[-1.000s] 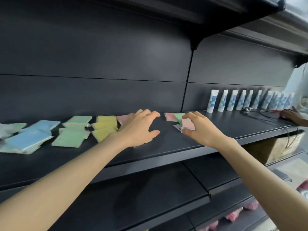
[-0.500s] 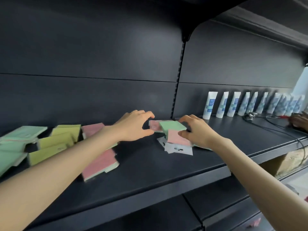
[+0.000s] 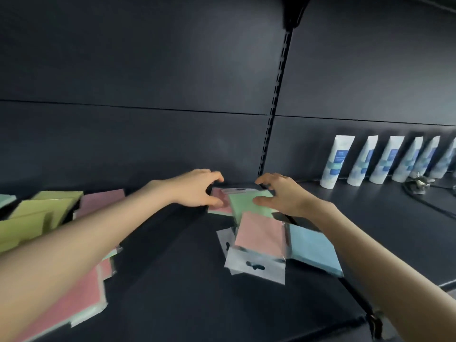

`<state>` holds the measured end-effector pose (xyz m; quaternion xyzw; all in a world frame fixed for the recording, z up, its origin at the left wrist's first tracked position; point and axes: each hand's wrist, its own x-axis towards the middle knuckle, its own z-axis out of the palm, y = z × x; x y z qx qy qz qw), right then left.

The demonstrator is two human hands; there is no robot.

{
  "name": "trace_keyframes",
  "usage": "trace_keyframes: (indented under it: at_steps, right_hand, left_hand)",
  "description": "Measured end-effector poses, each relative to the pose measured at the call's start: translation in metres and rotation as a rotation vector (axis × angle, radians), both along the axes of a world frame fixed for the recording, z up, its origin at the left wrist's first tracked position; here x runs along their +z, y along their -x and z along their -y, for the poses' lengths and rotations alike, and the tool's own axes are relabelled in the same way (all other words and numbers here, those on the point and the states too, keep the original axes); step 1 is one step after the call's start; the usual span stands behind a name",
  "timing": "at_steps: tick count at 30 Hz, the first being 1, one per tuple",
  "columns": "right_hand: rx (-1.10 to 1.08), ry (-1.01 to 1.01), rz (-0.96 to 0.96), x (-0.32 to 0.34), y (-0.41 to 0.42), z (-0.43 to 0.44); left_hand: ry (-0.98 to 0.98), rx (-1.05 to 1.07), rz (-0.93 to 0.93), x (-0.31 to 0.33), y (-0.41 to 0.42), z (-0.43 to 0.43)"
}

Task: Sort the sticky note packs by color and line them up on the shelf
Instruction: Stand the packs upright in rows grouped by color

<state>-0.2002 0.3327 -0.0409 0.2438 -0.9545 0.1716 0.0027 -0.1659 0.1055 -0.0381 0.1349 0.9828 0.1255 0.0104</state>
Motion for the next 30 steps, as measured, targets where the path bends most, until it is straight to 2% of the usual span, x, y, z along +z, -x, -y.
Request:
trace_keyframes:
  at_steps: [6, 11, 16, 25, 30]
  right_hand:
    - [0.128, 0.114, 0.242, -0.006, 0.036, 0.002]
    - [0.197, 0.161, 0.261, -0.015, 0.05, 0.003]
    - [0.207, 0.355, 0.323, -0.024, 0.056, 0.0]
    - [0.217, 0.559, 0.209, -0.014, 0.042, 0.005]
    - [0.285, 0.713, 0.188, 0.003, 0.021, 0.018]
  left_hand:
    - [-0.138, 0.131, 0.122, -0.008, 0.024, -0.004]
    - [-0.21, 0.172, 0.217, -0.015, 0.033, -0.01]
    - [-0.174, 0.237, 0.146, -0.014, 0.032, -0.012]
    - [-0.462, 0.343, -0.075, -0.002, -0.003, -0.007]
    - [-0.547, 0.406, -0.187, 0.013, -0.045, 0.003]
